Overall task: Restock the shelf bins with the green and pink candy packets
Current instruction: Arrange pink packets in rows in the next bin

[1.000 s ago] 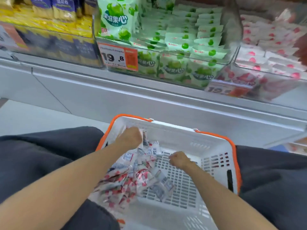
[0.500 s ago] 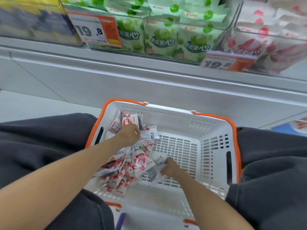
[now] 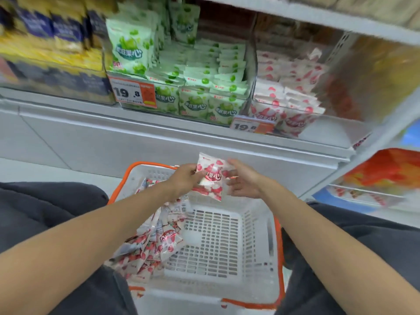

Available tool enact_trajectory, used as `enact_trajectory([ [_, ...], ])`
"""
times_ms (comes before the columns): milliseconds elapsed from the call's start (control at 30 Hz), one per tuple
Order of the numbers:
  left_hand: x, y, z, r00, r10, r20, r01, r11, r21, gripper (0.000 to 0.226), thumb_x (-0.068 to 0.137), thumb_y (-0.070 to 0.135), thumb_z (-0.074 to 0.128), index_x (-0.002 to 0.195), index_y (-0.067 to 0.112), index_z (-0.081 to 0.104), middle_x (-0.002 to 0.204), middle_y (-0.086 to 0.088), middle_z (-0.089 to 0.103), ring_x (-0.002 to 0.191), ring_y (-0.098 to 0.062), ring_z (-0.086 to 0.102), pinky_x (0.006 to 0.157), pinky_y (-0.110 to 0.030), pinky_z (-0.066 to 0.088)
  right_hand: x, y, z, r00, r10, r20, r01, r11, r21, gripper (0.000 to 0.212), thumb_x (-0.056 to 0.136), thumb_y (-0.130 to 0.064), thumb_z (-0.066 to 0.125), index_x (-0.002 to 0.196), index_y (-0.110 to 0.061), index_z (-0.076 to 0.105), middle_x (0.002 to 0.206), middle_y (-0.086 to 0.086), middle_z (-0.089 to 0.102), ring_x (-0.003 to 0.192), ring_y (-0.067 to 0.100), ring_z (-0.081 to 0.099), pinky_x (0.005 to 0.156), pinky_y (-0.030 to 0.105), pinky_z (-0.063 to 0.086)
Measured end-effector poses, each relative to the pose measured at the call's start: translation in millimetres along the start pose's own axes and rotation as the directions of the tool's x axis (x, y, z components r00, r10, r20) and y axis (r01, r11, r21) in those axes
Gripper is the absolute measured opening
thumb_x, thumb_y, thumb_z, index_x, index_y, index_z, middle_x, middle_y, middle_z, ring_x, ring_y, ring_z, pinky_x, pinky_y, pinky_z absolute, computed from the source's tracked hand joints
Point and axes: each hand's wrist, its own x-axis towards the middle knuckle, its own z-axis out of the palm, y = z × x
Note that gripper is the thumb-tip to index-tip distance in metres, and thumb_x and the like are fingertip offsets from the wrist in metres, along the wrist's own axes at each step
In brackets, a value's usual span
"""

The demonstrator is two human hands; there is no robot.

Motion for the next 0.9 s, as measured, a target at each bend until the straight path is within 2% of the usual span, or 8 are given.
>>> enact_trajectory([
  [67, 5, 19, 0, 1.0, -0.008, -0.017, 0.008, 1.0, -0.002, 0.042, 0.098, 0.033, 0.056, 0.082, -0.005, 0.059, 0.069, -0.005, 0.047, 0.064, -0.017, 0.044, 0.064, -0.03, 0.036, -15, -7, -6, 0.982, -0.189, -0.023, 0.183, 0.97, -0.161, 0.05, 0.088, -0.062, 0.053, 0.098, -0.014, 0.065, 0.085, 0.004, 0.063, 0.073, 0.018, 0.058, 0.077, 0.029, 0.052],
  [167, 12, 58, 7, 0.998, 0.052, -0.033, -0.054, 0.996, -0.065, 0.036, 0.098, 0.034, 0.055, 0.103, 0.0, 0.065, 0.084, -0.007, 0.065, 0.07, -0.014, 0.053, 0.064, -0.026, 0.041, -33, -13, -15, 0.93, -0.367, 0.005, 0.366, 0.923, -0.118, 0.04, 0.089, -0.033, 0.069, 0.118, -0.005, 0.061, 0.086, 0.002, 0.071, 0.073, 0.013, 0.067, 0.071, 0.029, 0.055],
  [300, 32, 103, 21, 0.977, 0.17, -0.13, -0.165, 0.985, 0.047, 0.033, 0.101, 0.042, 0.046, 0.08, 0.018, 0.055, 0.071, 0.008, 0.052, 0.074, -0.016, 0.05, 0.067, -0.029, 0.035, -46, -29, -37, 0.857, -0.498, -0.13, 0.485, 0.866, -0.124, 0.021, 0.082, -0.011, 0.076, 0.098, -0.004, 0.064, 0.07, -0.002, 0.07, 0.059, 0.01, 0.065, 0.065, 0.028, 0.057],
  [500, 60, 152, 44, 0.859, 0.421, -0.292, -0.373, 0.904, 0.208, 0.035, 0.099, 0.042, 0.048, 0.068, 0.026, 0.049, 0.066, 0.007, 0.053, 0.067, -0.018, 0.049, 0.061, -0.033, 0.03, -74, -68, -87, 0.821, -0.564, -0.092, 0.551, 0.824, -0.135, 0.023, 0.081, -0.009, 0.075, 0.1, -0.004, 0.063, 0.083, 0.005, 0.072, 0.073, 0.014, 0.069, 0.07, 0.025, 0.057],
  [633, 76, 204, 50, 0.786, 0.561, -0.259, -0.51, 0.826, 0.24, 0.043, 0.098, 0.048, 0.046, 0.066, 0.02, 0.041, 0.059, 0.007, 0.042, 0.055, -0.013, 0.039, 0.054, -0.032, 0.027, -97, -102, -125, 0.744, -0.645, -0.174, 0.622, 0.764, -0.172, 0.02, 0.08, -0.005, 0.075, 0.096, -0.005, 0.062, 0.079, 0.005, 0.073, 0.072, 0.016, 0.07, 0.071, 0.029, 0.059],
  [767, 104, 250, 49, 0.764, 0.603, -0.23, -0.523, 0.788, 0.327, 0.035, 0.102, 0.045, 0.037, 0.094, 0.017, 0.055, 0.081, 0.008, 0.056, 0.072, -0.009, 0.052, 0.063, -0.03, 0.036, -104, -140, -178, 0.65, -0.656, -0.383, 0.66, 0.737, -0.144, 0.033, 0.081, -0.009, 0.075, 0.11, 0.001, 0.064, 0.098, 0.011, 0.074, 0.08, 0.019, 0.072, 0.073, 0.03, 0.059],
  [833, 125, 261, 48, 0.771, 0.588, -0.242, -0.466, 0.782, 0.415, 0.029, 0.103, 0.037, 0.039, 0.103, 0.015, 0.058, 0.096, 0.003, 0.061, 0.086, -0.015, 0.056, 0.071, -0.032, 0.04, -98, -155, -209, 0.589, -0.629, -0.507, 0.676, 0.728, -0.118, 0.027, 0.083, -0.009, 0.074, 0.106, -0.001, 0.063, 0.099, 0.013, 0.072, 0.072, 0.016, 0.071, 0.066, 0.026, 0.059],
  [900, 147, 265, 49, 0.787, 0.571, -0.234, -0.39, 0.754, 0.529, 0.03, 0.103, 0.032, 0.039, 0.113, 0.012, 0.06, 0.11, -0.004, 0.062, 0.1, -0.023, 0.058, 0.082, -0.037, 0.046, -80, -166, -242, 0.532, -0.588, -0.61, 0.635, 0.753, -0.172, 0.024, 0.08, -0.01, 0.077, 0.098, -0.004, 0.062, 0.099, 0.014, 0.07, 0.077, 0.018, 0.07, 0.074, 0.032, 0.06],
])
